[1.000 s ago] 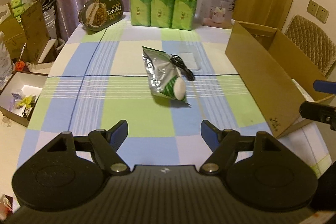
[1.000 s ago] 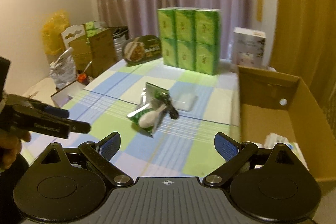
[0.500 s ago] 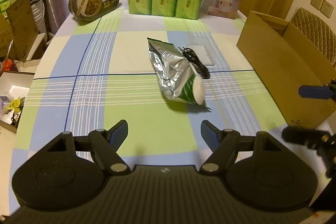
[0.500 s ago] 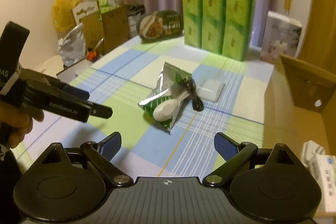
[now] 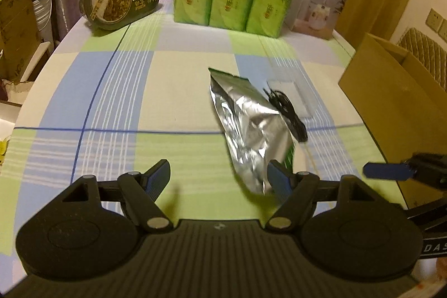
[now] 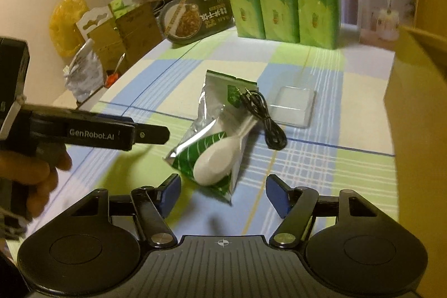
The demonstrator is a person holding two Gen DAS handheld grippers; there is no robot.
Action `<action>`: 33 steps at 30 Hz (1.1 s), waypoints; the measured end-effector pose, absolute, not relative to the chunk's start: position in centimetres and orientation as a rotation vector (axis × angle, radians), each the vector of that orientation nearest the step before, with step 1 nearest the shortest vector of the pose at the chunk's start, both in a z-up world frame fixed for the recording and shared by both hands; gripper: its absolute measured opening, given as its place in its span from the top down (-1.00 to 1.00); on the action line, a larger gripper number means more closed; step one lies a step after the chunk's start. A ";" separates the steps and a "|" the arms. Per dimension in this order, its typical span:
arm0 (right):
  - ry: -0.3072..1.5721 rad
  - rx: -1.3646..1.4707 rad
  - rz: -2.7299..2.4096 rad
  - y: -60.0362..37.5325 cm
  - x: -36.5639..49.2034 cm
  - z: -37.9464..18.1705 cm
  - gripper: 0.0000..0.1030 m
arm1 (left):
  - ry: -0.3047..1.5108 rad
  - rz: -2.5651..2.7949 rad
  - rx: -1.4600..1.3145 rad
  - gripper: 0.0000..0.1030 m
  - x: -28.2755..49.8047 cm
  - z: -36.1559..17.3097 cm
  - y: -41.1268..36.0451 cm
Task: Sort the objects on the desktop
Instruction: 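Grasp the white spoon with the right gripper while the left grasps the silver bag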
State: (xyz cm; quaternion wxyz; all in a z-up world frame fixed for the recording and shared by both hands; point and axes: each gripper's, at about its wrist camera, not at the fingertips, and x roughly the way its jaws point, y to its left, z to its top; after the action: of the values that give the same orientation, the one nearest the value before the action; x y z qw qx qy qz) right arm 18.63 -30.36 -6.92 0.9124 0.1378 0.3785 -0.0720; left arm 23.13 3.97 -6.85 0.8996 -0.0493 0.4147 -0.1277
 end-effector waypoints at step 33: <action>0.912 0.176 -0.211 -32.2 17.8 -9.2 0.44 | 0.901 -0.360 -0.154 -0.50 24.4 -8.2 1.3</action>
State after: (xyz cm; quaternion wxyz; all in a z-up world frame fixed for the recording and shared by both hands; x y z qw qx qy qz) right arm 17.78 -32.21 -9.24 0.8888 0.0847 0.4388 -0.1015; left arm 24.43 1.32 -8.24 0.8817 -0.0737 0.4328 -0.1729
